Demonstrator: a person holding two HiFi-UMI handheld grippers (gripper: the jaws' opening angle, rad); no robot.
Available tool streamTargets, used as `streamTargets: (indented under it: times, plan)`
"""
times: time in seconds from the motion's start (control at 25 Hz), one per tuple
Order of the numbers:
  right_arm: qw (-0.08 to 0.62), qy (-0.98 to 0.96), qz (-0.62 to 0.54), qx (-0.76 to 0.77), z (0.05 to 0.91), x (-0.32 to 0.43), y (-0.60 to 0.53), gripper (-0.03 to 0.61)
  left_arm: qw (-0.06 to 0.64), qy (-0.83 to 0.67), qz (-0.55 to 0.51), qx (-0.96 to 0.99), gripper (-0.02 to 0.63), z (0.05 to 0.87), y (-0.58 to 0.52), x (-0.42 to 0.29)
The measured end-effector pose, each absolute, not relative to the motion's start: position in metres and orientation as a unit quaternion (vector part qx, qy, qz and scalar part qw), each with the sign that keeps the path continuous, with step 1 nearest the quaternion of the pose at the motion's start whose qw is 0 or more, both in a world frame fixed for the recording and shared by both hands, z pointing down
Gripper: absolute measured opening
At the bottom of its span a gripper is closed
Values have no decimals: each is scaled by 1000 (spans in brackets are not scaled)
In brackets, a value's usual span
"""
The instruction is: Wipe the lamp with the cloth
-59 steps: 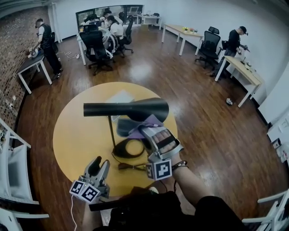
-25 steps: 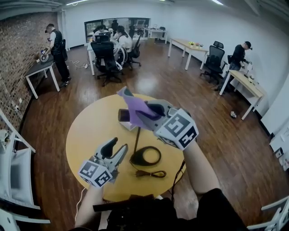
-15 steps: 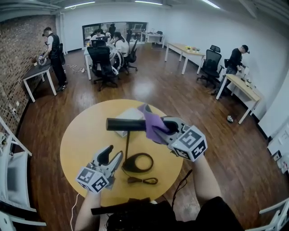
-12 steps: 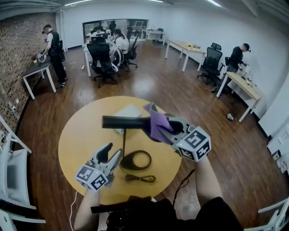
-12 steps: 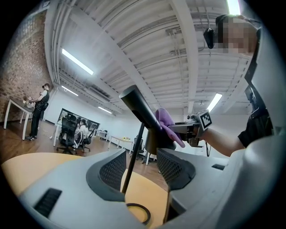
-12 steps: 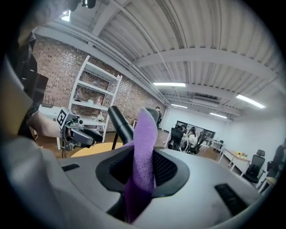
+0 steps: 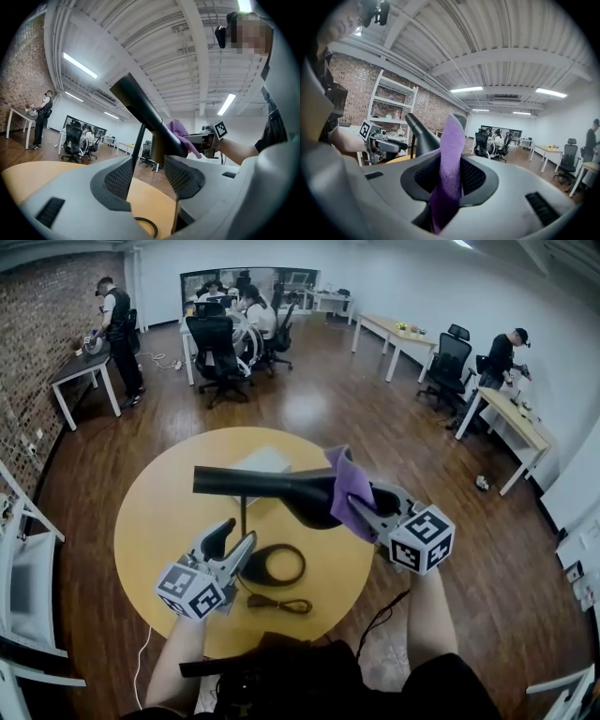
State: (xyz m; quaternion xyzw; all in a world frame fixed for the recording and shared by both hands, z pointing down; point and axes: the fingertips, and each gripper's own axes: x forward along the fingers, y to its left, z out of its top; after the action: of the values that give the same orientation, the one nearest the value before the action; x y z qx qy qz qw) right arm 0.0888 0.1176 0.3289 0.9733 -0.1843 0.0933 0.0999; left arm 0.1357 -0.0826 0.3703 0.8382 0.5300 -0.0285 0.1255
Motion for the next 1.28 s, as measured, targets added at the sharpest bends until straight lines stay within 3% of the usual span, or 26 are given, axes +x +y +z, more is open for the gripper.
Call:
streamTargets:
  times: [0.4, 0.6, 0.8, 1.04, 1.28]
  plan:
    - [39, -164, 69, 983, 333, 103, 159, 104, 141, 502, -32, 853, 209, 370, -86, 139]
    - [94, -166, 87, 978, 321, 113, 143, 103, 150, 496, -28, 855, 209, 386, -95, 135]
    - [116, -298, 25, 947, 244, 131, 27, 103, 162, 489, -39, 856, 209, 386, -111, 137]
    - [223, -402, 37, 887, 214, 164, -87, 103, 156, 482, -31, 861, 209, 377, -119, 119]
    - [187, -452, 101, 866, 250, 197, -129, 104, 148, 472, -36, 869, 209, 382, -145, 117]
